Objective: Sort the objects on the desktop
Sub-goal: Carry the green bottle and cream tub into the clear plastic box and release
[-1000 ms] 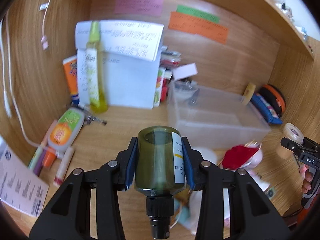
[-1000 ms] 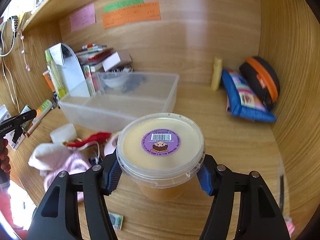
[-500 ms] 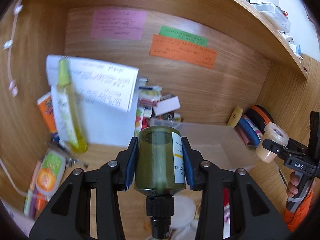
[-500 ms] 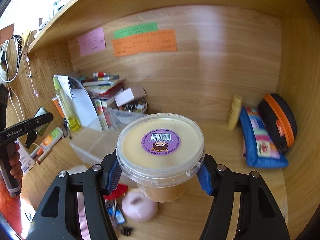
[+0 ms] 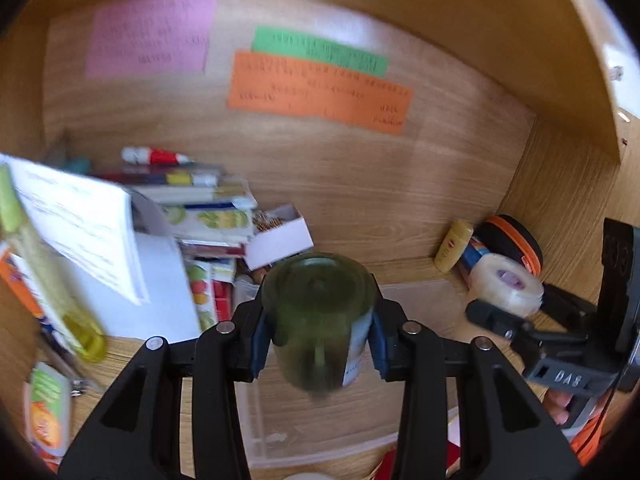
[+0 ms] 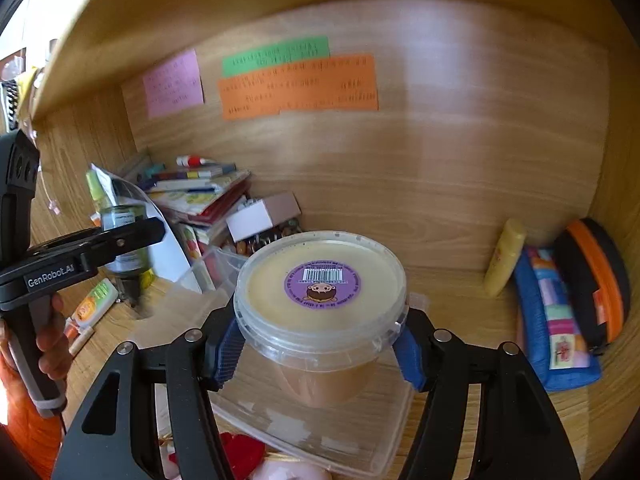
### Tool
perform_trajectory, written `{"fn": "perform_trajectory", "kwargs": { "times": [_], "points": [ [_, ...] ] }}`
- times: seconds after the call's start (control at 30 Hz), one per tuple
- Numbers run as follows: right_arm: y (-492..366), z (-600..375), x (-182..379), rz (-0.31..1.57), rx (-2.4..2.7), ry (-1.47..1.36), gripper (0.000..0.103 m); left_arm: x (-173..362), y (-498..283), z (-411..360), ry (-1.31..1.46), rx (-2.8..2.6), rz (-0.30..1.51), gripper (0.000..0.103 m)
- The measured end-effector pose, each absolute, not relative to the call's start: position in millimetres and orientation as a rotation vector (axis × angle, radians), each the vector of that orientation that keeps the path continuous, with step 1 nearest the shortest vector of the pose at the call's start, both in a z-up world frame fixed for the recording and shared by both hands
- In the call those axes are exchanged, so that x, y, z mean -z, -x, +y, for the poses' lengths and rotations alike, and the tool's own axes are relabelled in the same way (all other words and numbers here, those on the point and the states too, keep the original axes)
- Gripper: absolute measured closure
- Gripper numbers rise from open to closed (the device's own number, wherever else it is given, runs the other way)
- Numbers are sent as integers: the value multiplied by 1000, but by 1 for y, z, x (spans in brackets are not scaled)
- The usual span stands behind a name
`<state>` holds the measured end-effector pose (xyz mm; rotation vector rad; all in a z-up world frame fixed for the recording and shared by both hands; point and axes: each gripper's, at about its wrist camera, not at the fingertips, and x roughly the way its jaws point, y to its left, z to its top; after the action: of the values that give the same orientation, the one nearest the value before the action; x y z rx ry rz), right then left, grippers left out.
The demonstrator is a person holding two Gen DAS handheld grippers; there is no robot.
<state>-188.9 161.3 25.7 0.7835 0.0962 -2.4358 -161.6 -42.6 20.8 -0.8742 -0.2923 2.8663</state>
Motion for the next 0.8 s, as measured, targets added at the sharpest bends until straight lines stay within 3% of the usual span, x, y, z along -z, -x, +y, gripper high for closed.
{"fn": "perform_trajectory", "kwargs": {
  "times": [0.5,0.8],
  "points": [
    [215,142,33,190,2380,-1026,47,45,197,-30,1147,-2778,-222,63],
    [219,138,44,201,2360,-1083,46,52,194,-23,1176,-2772,-178,63]
  ]
}}
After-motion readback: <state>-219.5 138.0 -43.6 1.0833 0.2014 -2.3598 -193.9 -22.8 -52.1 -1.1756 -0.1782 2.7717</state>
